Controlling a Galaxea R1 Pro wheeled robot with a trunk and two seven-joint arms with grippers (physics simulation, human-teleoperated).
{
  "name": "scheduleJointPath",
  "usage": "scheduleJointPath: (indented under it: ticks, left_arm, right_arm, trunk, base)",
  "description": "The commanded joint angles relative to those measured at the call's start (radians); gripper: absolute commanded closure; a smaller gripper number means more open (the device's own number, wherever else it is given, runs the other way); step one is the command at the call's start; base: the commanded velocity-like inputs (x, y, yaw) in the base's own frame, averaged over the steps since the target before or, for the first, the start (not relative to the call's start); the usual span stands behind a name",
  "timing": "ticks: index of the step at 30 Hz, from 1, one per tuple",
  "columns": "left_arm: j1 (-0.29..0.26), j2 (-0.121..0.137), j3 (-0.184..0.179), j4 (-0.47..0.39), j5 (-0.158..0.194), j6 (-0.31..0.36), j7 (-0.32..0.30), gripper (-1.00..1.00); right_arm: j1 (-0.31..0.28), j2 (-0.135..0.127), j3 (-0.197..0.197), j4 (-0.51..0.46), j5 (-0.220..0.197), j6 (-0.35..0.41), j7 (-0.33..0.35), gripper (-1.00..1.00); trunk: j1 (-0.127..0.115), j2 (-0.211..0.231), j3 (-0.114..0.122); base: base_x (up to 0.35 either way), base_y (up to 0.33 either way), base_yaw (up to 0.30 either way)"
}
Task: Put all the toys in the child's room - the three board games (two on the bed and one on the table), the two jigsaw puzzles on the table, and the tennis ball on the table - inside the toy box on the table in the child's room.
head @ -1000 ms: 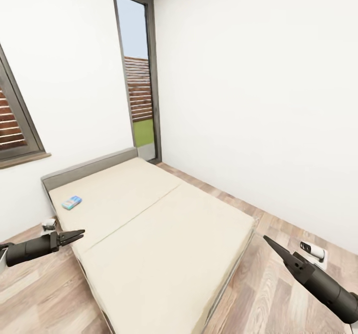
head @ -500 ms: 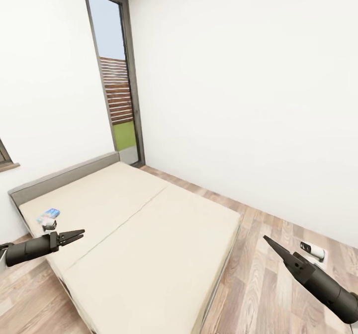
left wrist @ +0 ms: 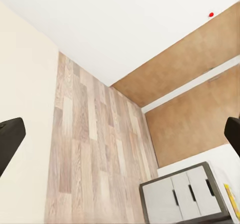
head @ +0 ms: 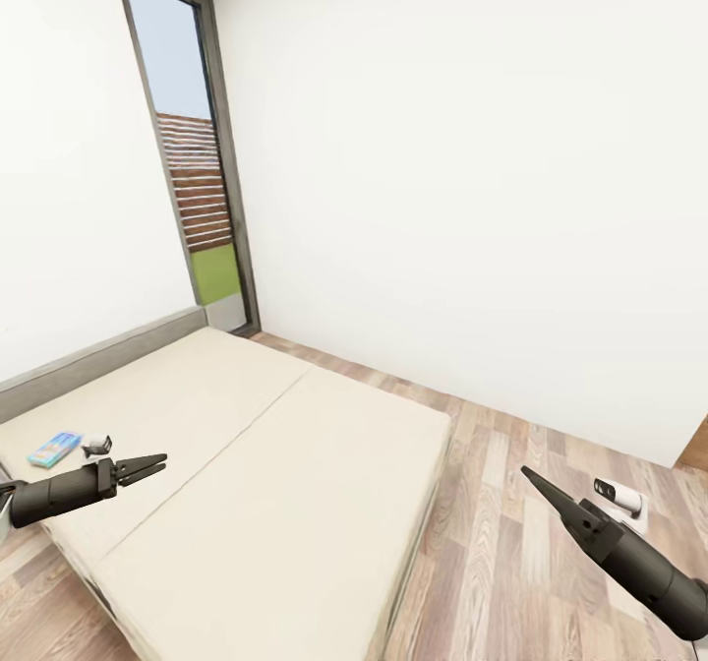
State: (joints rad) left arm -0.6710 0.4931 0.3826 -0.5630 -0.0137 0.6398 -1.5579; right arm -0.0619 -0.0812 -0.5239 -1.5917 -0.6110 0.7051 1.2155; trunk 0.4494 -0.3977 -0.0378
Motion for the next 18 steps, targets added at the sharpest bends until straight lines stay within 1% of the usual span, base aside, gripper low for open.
scheduleJointPath:
  ticks: [1, 13, 18]
  left_arm:
    - [-0.001, 0.000, 0.001, 0.000, -0.002, 0.011, -0.005, -1.00]
    - [-0.001, 0.001, 0.001, 0.000, -0.002, 0.011, -0.008, -1.00]
    - [-0.001, 0.000, 0.001, 0.000, -0.002, 0.011, -0.008, -1.00]
  right_arm:
    - [-0.001, 0.000, 0.000, 0.000, -0.003, 0.008, 0.001, -1.00]
    - [-0.001, 0.000, 0.001, 0.000, -0.003, 0.001, 0.000, -1.00]
    - [-0.001, 0.000, 0.000, 0.000, -0.003, 0.004, -0.001, -1.00]
  trunk:
    - [0.001, -0.002, -0.002]
    - [0.001, -0.002, -0.002]
    - [0.001, -0.002, -0.002]
  base:
    - [-0.015, 0.040, -0.051]
    - [-0.009, 0.017, -0.014]
    - [-0.073, 0.130, -0.002]
